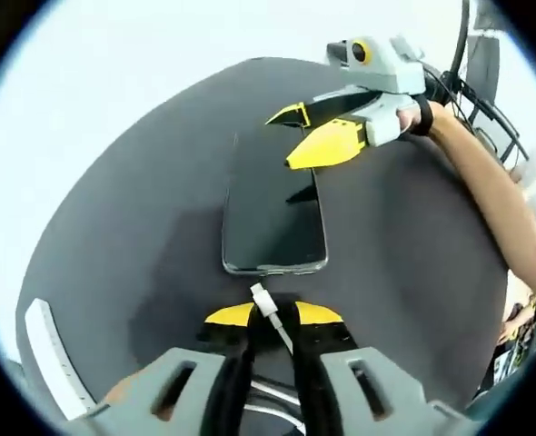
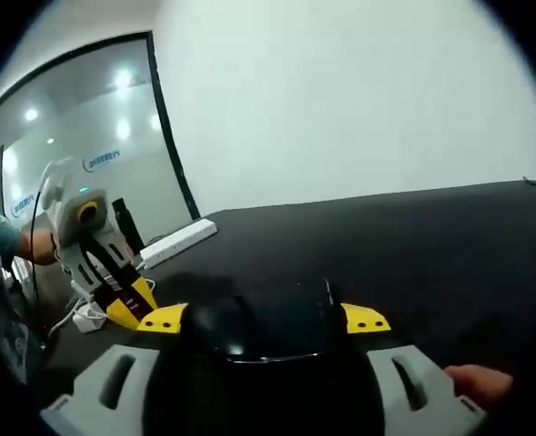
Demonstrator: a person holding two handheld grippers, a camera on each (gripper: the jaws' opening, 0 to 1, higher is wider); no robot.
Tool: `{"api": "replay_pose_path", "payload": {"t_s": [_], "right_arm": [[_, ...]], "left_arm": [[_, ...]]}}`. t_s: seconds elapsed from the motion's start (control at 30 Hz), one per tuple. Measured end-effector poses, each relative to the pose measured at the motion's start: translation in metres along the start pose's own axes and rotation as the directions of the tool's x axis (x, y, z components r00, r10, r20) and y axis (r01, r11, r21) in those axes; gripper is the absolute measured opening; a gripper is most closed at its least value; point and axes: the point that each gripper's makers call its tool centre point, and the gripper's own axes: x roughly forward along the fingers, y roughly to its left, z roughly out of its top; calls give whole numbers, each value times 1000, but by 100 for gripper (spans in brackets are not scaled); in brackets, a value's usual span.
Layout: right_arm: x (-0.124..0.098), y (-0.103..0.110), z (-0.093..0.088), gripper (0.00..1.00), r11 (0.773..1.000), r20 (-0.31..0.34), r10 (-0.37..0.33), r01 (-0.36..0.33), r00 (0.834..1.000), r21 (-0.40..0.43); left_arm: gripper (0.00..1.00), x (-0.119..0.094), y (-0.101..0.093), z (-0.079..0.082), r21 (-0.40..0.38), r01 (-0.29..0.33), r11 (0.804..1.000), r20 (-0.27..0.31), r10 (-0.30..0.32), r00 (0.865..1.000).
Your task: Connect the charging cable to the phone, plug the charger into the socket, and turn on the power strip switch to charge the phone.
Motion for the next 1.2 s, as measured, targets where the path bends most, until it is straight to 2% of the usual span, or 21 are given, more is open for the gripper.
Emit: {"api": "replay_pose_path", "payload": {"t_s": [0.1,0.2,0.27,0.33,0.37,0.4,0.43,0.47,0.57,0.63,0.77,0.8,0.83,0.9,0.93,0.97,1.0,1.07,1.1,1.17,1.2], "right_arm": [[0,3,-1,61,1000,-1,-1,1,1000,-2],[0,0,0,60,1000,-1,-3,3,1000,-4],[0,2,-1,60,1000,-2,-4,4,1000,-5],[0,-1,0,60,1000,-2,-4,4,1000,-6],[0,-1,0,60,1000,-2,-4,4,1000,-7],[0,1,-1,60,1000,-2,-4,4,1000,-8],[1,1,-1,60,1000,-3,-4,4,1000,-9],[1,5,-3,60,1000,-3,-5,5,1000,-11],[1,9,-4,60,1000,-3,-6,6,1000,-11],[1,11,-5,60,1000,-3,-6,6,1000,-12],[1,13,-6,59,1000,-3,-7,7,1000,-9],[1,12,-6,59,1000,-3,-7,7,1000,-9],[1,12,-6,59,1000,-3,-7,7,1000,-9],[1,10,-5,59,1000,-4,-7,7,1000,-10],[1,10,-5,59,1000,-3,-7,7,1000,-10],[1,11,-6,59,1000,-3,-7,7,1000,-8],[1,12,-6,59,1000,-3,-7,7,1000,-10],[2,17,-8,59,1000,-3,-6,6,1000,-10],[2,18,-9,59,1000,-3,-6,6,1000,-9],[2,20,-10,59,1000,-3,-7,7,1000,-12],[3,20,-10,59,1000,-2,-8,8,1000,-14]], "left_arm": [[14,-3,5,-2,-13,6,1000,-6,-6,1000],[14,-9,12,-11,-21,-19,1000,-34,19,999],[14,-12,12,-16,-40,-20,999,-47,18,999],[14,-14,15,-17,-91,-18,996,-43,15,999],[14,-14,22,-16,-90,-33,995,-44,29,999],[14,-13,29,-19,-121,-64,991,-58,57,997],[14,-11,31,-20,-110,-58,992,-68,50,996],[14,-9,28,-20,-174,-15,985,-61,4,998],[14,-7,33,-10,-298,37,954,-20,-45,999],[14,-6,41,-12,-299,24,954,-43,-39,998],[18,-8,42,-11,-327,30,945,-58,-52,997],[18,-6,42,-11,-338,33,941,-68,-59,996],[16,-6,44,-12,-352,18,936,-101,-57,993],[16,-6,43,-13,-415,19,910,-146,-87,985],[15,-5,44,-14,-426,8,905,-169,-88,982],[14,-5,46,-14,-471,-13,882,-191,-88,978],[12,-4,47,-15,-486,-28,873,-202,-81,976],[10,-4,49,-16,-486,-57,872,-220,-59,974],[10,-5,48,-17,-508,-88,857,-245,-46,968],[10,-6,47,-17,-478,-117,870,-267,-17,963],[9,-6,49,-18,-444,-156,882,-295,20,955]]}}
